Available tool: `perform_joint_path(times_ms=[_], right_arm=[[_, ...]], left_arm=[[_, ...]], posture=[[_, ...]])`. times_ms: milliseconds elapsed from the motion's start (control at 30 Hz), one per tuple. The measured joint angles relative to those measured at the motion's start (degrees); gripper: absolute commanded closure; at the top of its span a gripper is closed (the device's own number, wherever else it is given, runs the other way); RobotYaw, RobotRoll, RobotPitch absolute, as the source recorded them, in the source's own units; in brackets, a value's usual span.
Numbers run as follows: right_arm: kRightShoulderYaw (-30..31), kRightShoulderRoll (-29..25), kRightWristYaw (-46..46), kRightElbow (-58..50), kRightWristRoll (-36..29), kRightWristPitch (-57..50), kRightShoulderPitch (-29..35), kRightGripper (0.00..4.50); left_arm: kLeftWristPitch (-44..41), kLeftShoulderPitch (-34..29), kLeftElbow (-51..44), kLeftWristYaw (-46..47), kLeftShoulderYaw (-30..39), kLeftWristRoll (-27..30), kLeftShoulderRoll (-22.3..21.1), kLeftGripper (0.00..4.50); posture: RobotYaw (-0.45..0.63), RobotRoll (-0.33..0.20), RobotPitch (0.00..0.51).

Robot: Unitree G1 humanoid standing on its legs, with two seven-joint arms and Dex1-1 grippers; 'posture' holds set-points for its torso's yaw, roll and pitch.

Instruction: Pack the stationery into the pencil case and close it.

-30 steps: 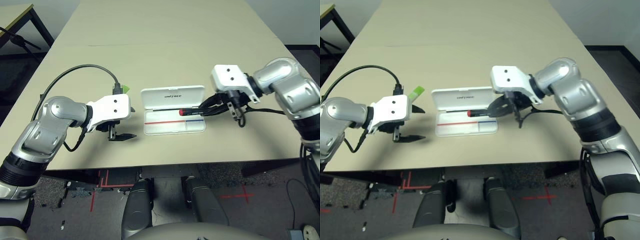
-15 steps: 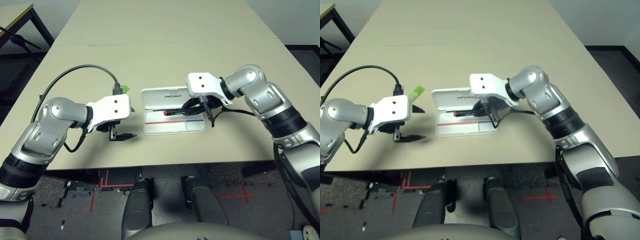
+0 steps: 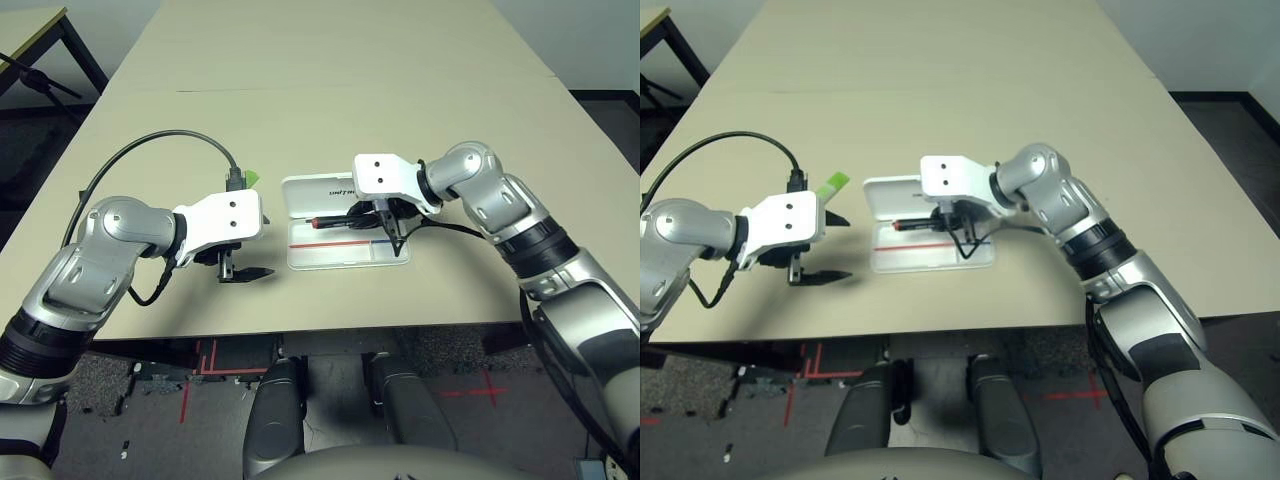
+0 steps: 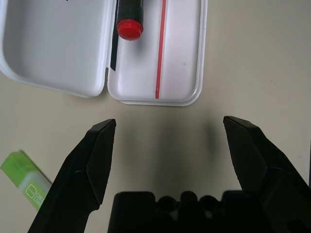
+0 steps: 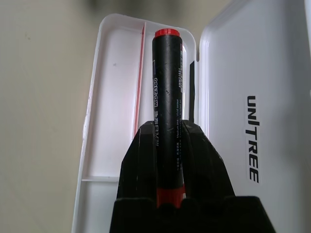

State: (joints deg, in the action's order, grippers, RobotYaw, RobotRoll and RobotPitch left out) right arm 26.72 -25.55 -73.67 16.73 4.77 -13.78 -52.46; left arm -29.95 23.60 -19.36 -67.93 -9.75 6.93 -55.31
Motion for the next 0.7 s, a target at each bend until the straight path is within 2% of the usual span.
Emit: perform_joint_path(times_ms=[67, 267, 433, 567, 700], right_arm=[[-0.09, 0.3, 0.04, 0.73, -0.03, 1.47, 0.2, 4.02], [-0.46, 0.39, -0.68, 1.57, -0.91, 5.31, 1.4, 1.88], [-2.71, 0.17, -2.38, 1.17, -4.62, 6.57, 2.35, 0.02], [-5.17, -2.42, -4.96, -2.31, -8.93, 3.47, 4.9, 0.02], [-8.21, -8.0, -8.67, -9.06, -14.95, -4.53, 9.01, 0.02]], left_arm=[[-0.03, -0.03, 0.0, 0.01, 0.0, 0.0, 0.0, 0.0], [-0.11, -0.32, -0.01, 0.02, 0.0, 0.0, 0.0, 0.0], [-0.11, -0.33, -0.01, 0.02, 0.0, 0.01, -0.01, 0.0], [-0.11, -0.51, -0.02, 0.04, 0.06, 0.04, -0.06, 0.0], [-0.1, -1.08, 0.01, 0.06, 0.25, 0.07, -0.25, 0.0]], posture=[[0.04, 0.0, 0.144], [0.04, 0.0, 0.145], [0.04, 0.0, 0.144], [0.04, 0.0, 0.145], [0.04, 0.0, 0.146]])
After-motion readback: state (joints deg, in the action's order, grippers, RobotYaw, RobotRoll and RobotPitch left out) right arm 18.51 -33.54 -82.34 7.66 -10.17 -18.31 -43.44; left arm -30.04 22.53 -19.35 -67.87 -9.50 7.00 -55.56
